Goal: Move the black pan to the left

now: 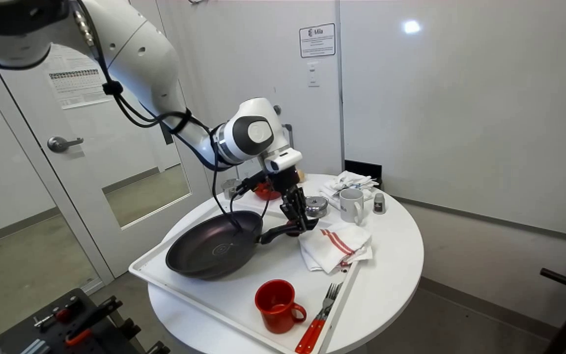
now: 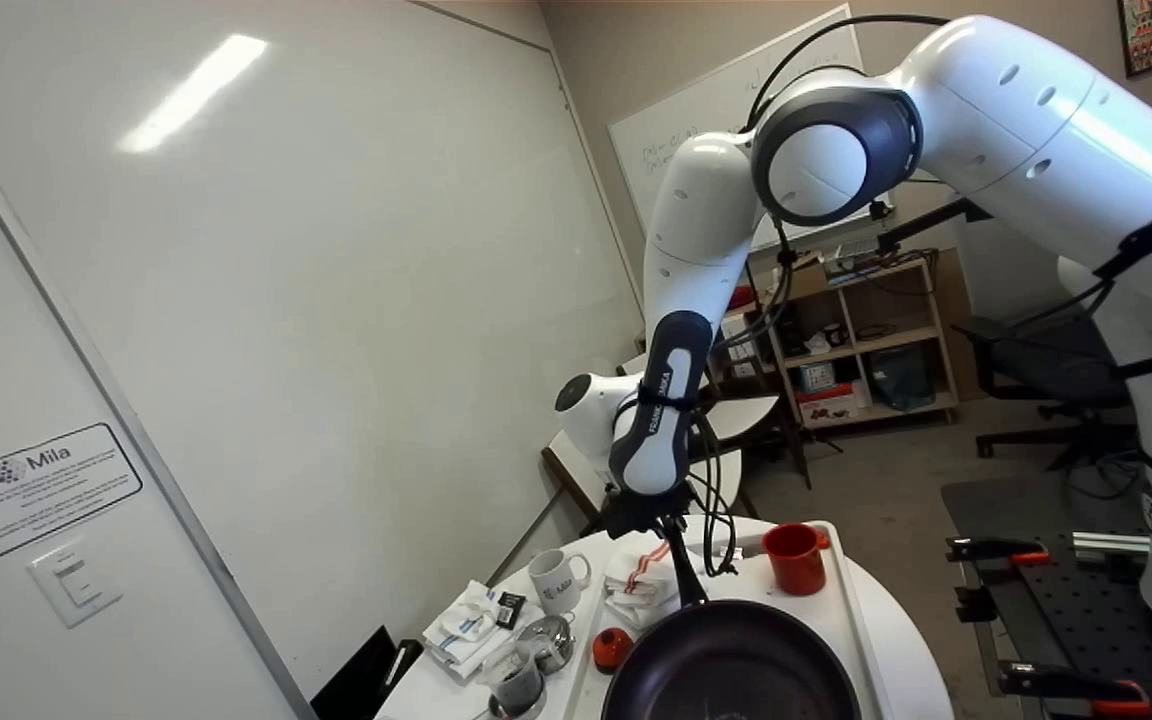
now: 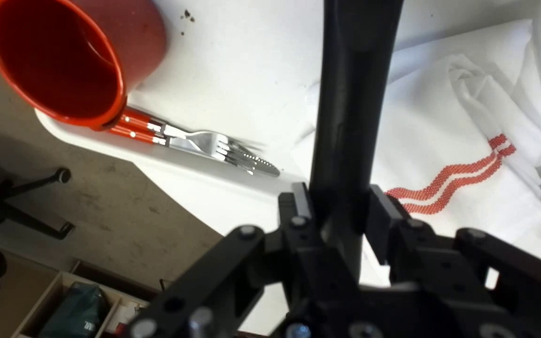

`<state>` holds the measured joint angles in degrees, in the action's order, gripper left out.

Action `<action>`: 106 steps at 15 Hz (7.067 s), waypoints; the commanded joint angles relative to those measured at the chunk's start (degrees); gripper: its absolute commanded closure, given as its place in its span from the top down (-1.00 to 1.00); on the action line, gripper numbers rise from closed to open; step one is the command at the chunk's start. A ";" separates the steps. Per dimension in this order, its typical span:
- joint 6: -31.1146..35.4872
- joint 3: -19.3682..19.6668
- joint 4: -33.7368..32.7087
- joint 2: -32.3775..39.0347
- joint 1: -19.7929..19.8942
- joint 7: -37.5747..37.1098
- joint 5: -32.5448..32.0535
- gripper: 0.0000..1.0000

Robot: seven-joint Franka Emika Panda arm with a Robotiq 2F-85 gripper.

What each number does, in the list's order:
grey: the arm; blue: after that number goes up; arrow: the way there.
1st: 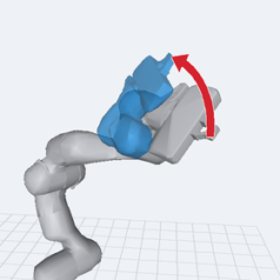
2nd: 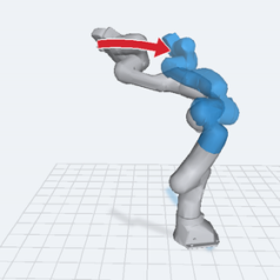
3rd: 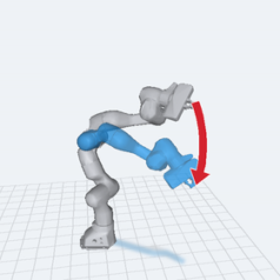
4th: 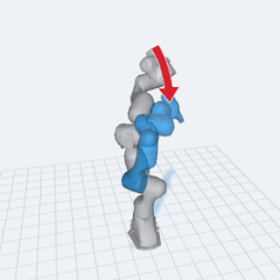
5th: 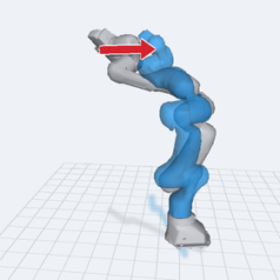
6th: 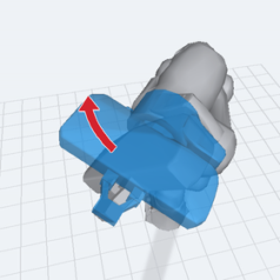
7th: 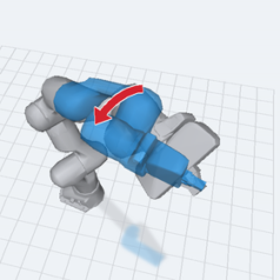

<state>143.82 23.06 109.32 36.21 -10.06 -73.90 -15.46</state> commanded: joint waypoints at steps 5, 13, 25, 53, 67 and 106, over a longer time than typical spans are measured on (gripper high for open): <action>0.28 0.07 0.59 -1.78 0.20 0.18 -7.04 -0.84; 1.94 -3.47 -1.76 -0.69 3.58 5.44 -4.54 -0.84; -1.23 -8.53 -10.39 3.14 7.08 15.88 -0.26 -0.84; -8.12 -9.00 -27.62 12.51 -3.87 27.31 -5.16 -0.84; -4.50 -9.55 -28.90 14.40 -6.91 37.60 -7.09 -0.84; 28.00 8.48 -7.93 9.48 -17.02 39.40 -13.78 1.00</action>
<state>163.25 23.73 90.10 50.55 -23.45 -26.35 -28.96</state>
